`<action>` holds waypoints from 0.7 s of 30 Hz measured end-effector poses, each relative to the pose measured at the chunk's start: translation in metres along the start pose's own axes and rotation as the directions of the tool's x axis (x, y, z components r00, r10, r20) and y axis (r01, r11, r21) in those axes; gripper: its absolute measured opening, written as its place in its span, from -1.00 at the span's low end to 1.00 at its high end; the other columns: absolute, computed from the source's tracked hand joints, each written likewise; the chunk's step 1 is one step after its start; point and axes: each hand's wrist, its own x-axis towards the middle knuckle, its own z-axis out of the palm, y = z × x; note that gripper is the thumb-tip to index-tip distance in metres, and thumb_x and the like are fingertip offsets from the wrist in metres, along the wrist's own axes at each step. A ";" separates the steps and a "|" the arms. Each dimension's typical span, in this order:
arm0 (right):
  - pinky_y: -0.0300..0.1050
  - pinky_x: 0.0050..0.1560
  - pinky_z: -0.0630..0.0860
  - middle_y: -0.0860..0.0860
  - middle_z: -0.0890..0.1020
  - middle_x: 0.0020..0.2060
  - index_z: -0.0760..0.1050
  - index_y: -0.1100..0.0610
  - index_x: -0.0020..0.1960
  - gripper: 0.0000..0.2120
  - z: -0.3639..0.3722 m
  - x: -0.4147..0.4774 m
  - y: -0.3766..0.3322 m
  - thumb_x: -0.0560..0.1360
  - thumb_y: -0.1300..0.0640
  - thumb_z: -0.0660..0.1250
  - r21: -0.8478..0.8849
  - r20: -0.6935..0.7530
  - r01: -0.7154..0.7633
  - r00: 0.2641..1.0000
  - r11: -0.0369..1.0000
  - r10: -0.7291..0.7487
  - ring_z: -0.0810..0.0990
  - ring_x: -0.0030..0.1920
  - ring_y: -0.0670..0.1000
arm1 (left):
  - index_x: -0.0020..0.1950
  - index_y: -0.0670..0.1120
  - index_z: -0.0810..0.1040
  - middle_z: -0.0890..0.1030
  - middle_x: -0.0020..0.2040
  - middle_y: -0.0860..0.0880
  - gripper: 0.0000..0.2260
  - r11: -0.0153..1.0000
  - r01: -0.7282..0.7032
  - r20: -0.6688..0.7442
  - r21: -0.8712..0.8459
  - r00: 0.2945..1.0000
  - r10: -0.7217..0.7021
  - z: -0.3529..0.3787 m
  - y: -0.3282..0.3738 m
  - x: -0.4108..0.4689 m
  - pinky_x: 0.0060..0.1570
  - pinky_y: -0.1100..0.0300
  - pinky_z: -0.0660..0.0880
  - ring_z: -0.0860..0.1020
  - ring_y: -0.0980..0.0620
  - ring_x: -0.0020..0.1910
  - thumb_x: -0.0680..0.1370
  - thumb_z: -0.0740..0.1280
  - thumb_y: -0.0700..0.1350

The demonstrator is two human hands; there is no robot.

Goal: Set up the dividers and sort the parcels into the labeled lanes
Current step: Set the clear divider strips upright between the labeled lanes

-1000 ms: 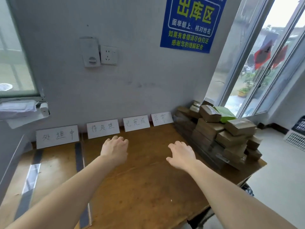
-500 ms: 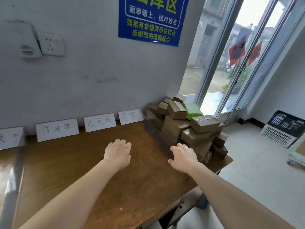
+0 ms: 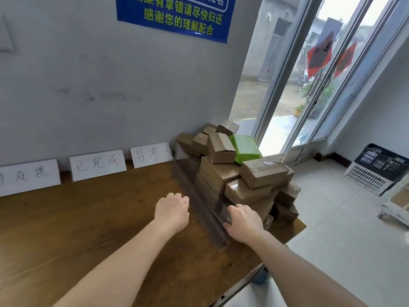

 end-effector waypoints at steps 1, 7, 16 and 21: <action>-0.09 0.17 0.46 0.01 0.54 0.18 0.44 0.07 0.30 -0.65 0.002 0.007 0.004 0.59 -0.07 0.27 0.015 0.011 0.002 1.000 1.000 -0.002 0.48 0.22 0.06 | 0.36 -0.04 0.45 0.54 0.26 -0.02 -0.67 1.000 0.004 0.005 -0.021 1.000 -0.004 0.006 0.005 0.009 0.09 0.18 0.49 0.50 -0.01 0.20 0.63 0.23 0.05; -0.18 0.04 0.49 -0.01 0.56 0.10 0.50 0.06 0.26 -0.70 0.022 0.040 0.021 0.60 -0.06 0.28 0.095 0.046 0.005 0.999 0.995 -0.010 0.52 0.07 -0.02 | 0.41 -0.01 0.44 0.58 0.26 0.02 -0.59 0.967 0.134 0.093 -0.219 0.989 -0.116 0.035 0.030 0.044 0.02 0.22 0.54 0.59 0.02 0.17 0.63 0.21 0.14; -0.18 -0.09 0.59 -0.03 0.65 -0.05 0.52 0.04 0.19 -0.82 0.042 0.058 0.027 0.62 0.03 0.26 0.144 0.012 0.070 0.997 0.987 -0.072 0.64 -0.11 -0.04 | 0.47 -0.05 0.34 0.61 0.07 0.01 -0.54 0.798 0.435 0.298 -0.417 0.895 -0.332 0.060 0.062 0.055 -0.15 0.13 0.62 0.62 0.03 -0.07 0.60 0.23 0.07; -0.15 -0.13 0.61 0.00 0.65 -0.06 0.47 0.07 0.17 -0.87 0.050 0.060 0.029 0.64 0.11 0.23 0.160 0.003 0.171 0.985 0.972 -0.174 0.65 -0.13 0.00 | 0.41 -0.07 0.41 0.60 0.14 -0.02 -0.63 0.691 0.550 0.325 -0.468 0.835 -0.444 0.061 0.065 0.044 -0.19 0.21 0.56 0.61 0.02 0.00 0.59 0.26 -0.07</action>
